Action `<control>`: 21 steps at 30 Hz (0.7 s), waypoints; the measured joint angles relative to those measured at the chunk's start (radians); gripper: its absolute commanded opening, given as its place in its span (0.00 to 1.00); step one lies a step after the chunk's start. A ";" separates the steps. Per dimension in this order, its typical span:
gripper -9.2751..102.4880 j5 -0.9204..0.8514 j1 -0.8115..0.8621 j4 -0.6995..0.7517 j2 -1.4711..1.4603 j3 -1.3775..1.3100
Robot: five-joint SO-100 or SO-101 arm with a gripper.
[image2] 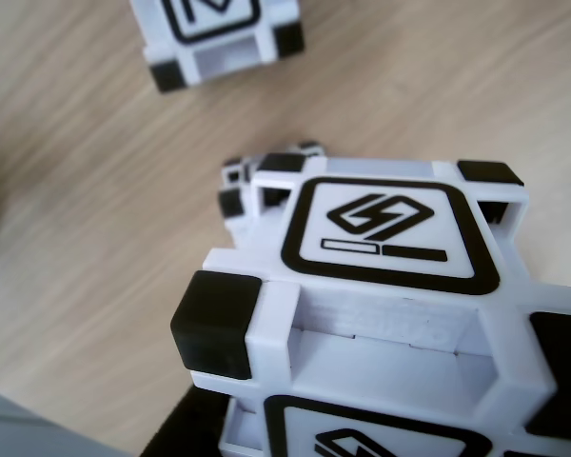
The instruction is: Stack cubes from left to right.
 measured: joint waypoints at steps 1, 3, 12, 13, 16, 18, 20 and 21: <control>0.08 -0.008 0.015 0.000 0.000 0.000; 0.08 -0.020 0.044 0.000 0.000 0.000; 0.08 -0.054 0.101 0.000 0.000 0.000; 0.08 -0.054 0.103 0.000 -0.006 0.000; 0.08 -0.051 0.107 0.000 -0.051 0.000; 0.08 -0.049 0.107 -0.003 -0.072 0.000; 0.08 -0.049 0.107 -0.003 -0.075 0.000; 0.08 -0.049 0.107 -0.003 -0.077 0.000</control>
